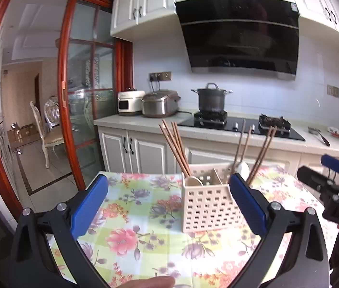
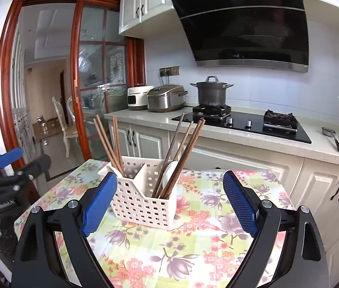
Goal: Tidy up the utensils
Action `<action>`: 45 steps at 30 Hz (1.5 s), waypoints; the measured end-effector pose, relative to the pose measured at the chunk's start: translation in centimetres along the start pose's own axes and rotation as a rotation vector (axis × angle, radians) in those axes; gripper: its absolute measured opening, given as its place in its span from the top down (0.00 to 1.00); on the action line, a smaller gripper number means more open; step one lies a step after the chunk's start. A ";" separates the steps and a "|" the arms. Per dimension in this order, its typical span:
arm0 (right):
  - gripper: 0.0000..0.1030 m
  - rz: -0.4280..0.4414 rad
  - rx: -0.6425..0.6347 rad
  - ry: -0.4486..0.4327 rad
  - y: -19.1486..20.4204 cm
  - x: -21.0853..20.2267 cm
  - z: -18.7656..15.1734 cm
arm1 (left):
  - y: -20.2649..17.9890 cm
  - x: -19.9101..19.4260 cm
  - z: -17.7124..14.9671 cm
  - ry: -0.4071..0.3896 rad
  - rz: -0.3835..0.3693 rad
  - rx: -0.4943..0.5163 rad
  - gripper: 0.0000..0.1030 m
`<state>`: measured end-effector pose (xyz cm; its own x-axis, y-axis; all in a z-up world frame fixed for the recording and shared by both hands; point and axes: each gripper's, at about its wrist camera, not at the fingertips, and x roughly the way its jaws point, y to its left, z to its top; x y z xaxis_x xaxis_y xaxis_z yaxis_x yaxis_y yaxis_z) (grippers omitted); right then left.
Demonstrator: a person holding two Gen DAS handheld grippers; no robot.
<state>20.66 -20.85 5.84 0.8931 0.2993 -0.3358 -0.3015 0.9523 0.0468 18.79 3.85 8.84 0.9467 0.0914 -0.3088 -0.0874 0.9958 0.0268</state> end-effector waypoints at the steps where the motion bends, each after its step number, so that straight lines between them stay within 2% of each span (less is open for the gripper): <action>1: 0.18 0.005 -0.001 0.003 -0.1 -0.1 0.0 | 0.0 0.1 -0.1 0.008 -0.013 -0.002 0.05; 5: 0.18 0.021 -0.009 0.025 0.0 -0.1 0.0 | 0.2 0.3 -0.2 0.036 -0.050 -0.015 0.05; 16: 0.18 0.009 -0.008 0.061 0.4 1.1 -0.8 | -0.6 1.0 -1.5 0.072 -0.055 -0.007 0.05; 45: 0.18 0.018 -0.017 0.053 0.5 0.8 -0.7 | -1.0 0.9 -1.6 0.075 -0.061 -0.010 0.05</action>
<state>20.94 -20.20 4.91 0.8687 0.3121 -0.3847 -0.3231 0.9456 0.0376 19.24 2.96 7.06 0.9245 0.0299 -0.3801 -0.0337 0.9994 -0.0033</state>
